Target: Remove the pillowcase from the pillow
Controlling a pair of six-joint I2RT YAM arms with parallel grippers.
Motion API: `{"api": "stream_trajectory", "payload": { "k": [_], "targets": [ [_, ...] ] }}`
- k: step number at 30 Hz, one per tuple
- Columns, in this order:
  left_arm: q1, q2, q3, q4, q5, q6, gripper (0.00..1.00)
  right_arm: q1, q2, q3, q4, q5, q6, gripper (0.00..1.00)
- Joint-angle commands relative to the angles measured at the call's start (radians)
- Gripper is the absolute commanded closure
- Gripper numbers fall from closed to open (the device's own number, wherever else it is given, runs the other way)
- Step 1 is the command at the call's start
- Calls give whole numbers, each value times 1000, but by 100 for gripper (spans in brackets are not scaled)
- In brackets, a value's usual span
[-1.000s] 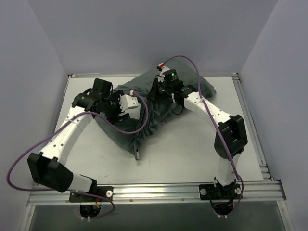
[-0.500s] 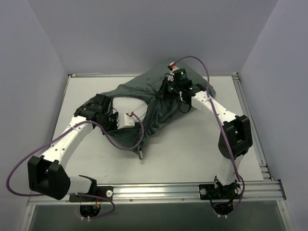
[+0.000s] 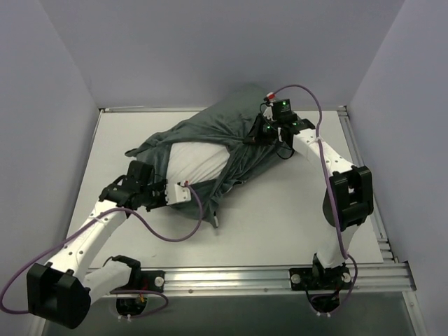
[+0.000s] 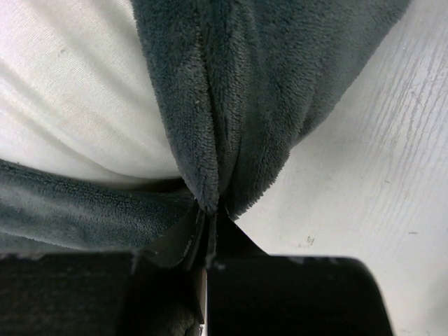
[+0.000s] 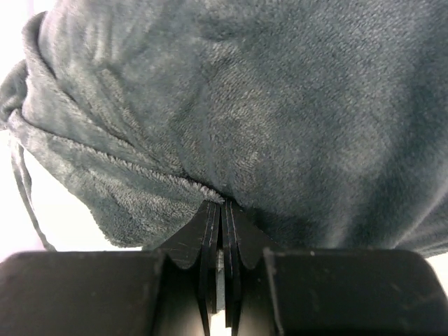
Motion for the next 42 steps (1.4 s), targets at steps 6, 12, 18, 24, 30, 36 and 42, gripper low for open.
{"api": "stream_trajectory", "payload": {
  "k": [6, 12, 18, 24, 30, 36, 42],
  "targets": [
    [44, -27, 88, 39, -107, -455, 98, 59, -8, 132, -37, 172, -170, 78],
    [46, -16, 233, 54, -155, -596, 98, 84, -156, 194, 52, 243, -67, 39],
    [49, -36, 305, 26, -179, -685, 98, 269, -177, 203, 260, 173, -1, 33],
    [55, -38, 346, 8, -170, -728, 98, 439, 1, 209, 385, 88, 232, 60],
    [76, -56, 328, 25, -173, -768, 98, 495, 18, 33, 523, 145, 387, 66],
    [89, -53, 392, 6, -132, -819, 98, 515, 67, 62, 425, 207, 321, 65],
    [90, -52, 428, -3, -127, -828, 98, 598, 168, 269, -44, 606, 63, 32]
  ]
}}
